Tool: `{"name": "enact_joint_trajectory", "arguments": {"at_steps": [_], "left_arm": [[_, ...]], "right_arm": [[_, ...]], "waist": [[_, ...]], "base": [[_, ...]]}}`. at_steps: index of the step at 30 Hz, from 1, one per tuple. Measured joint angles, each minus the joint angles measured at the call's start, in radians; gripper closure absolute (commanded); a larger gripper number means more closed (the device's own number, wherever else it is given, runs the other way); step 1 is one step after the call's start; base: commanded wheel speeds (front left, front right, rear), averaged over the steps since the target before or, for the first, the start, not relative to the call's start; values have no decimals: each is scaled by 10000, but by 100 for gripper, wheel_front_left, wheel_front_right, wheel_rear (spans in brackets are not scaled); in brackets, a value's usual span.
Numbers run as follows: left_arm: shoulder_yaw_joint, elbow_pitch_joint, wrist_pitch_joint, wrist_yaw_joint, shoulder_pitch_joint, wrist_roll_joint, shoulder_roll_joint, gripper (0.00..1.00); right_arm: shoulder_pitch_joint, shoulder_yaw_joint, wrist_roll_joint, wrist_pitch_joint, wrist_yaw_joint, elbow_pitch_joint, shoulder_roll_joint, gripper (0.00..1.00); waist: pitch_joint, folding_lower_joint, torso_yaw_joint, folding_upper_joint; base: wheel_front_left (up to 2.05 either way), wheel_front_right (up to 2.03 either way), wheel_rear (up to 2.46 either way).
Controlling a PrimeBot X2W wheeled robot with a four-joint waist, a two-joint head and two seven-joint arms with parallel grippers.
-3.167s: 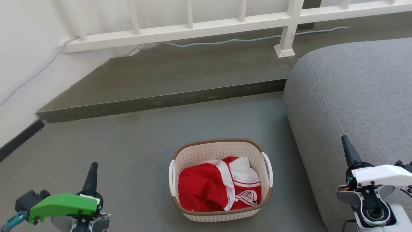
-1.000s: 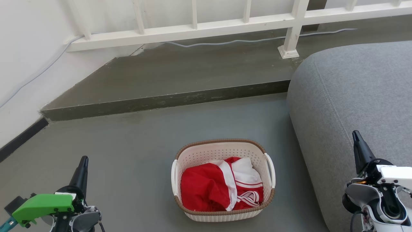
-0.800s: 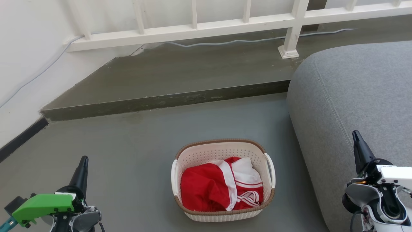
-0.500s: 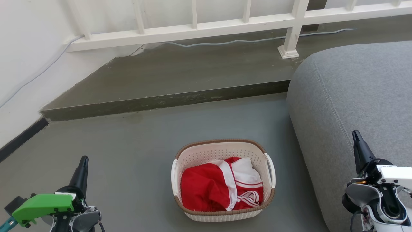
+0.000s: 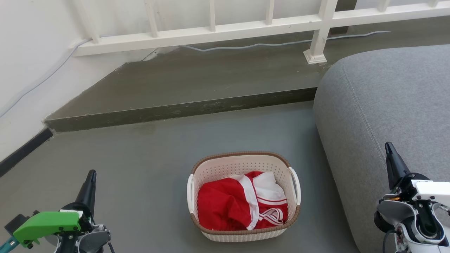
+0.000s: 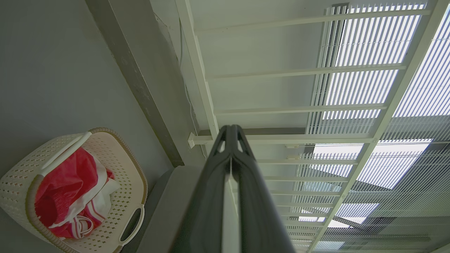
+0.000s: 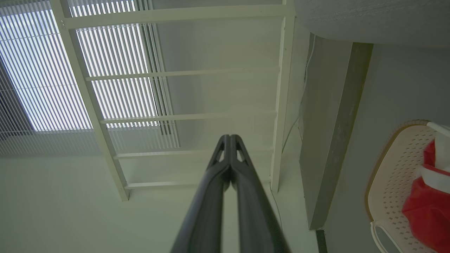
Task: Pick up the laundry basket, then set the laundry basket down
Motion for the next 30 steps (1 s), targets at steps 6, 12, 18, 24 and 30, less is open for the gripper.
{"name": "enact_joint_trajectory", "arguments": {"at_steps": [6,12,18,24,30], "left_arm": [[2,0,0,0,0,0,0,100],[4,-2,0,0,0,0,0,100],[6,-2,0,0,0,0,0,100],[6,-4,0,0,0,0,0,100],[6,-4,0,0,0,0,0,100]], "right_arm": [[0,0,0,0,0,-6,0,100],[0,0,0,0,0,-12,2,100],[0,2,0,0,0,-17,2,100],[0,2,0,0,0,-21,2,100],[0,2,0,0,0,-23,2,100]], "waist": [[0,0,0,0],[0,0,0,0],[0,0,0,0],[0,0,0,0],[0,0,0,0]], "base": [[0,0,0],[0,0,0],[0,0,0],[0,0,0],[0,0,0]]}}
